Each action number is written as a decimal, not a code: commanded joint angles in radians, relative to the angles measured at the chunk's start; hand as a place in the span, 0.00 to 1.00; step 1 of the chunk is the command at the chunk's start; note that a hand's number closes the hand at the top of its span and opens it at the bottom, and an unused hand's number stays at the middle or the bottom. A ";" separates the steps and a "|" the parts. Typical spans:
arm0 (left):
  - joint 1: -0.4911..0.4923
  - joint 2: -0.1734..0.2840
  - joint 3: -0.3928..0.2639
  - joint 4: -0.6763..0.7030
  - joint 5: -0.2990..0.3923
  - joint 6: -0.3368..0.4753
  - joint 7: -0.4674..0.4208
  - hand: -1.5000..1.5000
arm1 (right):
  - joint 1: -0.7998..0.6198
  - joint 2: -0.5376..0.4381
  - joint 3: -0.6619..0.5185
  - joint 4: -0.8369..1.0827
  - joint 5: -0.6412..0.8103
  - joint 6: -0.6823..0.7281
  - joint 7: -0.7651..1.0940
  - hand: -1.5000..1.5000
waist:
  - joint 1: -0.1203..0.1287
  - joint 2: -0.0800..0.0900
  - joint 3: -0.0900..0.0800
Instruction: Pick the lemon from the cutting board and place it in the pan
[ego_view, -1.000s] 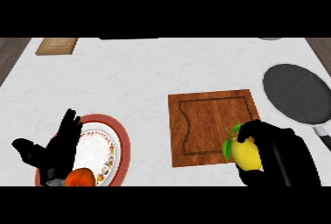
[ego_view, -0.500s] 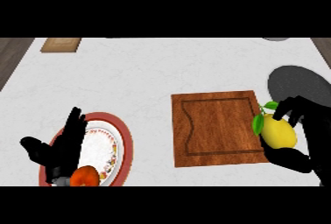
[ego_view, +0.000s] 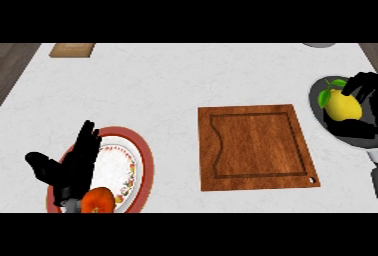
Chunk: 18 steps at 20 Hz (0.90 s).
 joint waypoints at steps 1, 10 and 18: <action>-0.010 -0.007 -0.007 0.048 0.004 -0.007 0.041 0.50 | -0.120 -0.039 -0.077 0.266 -0.031 -0.066 -0.148 1.00 | 0.004 0.011 -0.013; -0.025 -0.021 -0.023 0.085 -0.019 -0.013 -0.001 0.50 | -0.290 -0.088 -0.215 0.848 -0.088 -0.251 -0.473 1.00 | 0.027 0.025 -0.011; -0.023 -0.034 -0.053 0.067 -0.011 -0.029 0.022 0.50 | -0.419 -0.148 -0.181 1.194 0.023 -0.199 -0.463 0.00 | 0.065 0.038 -0.009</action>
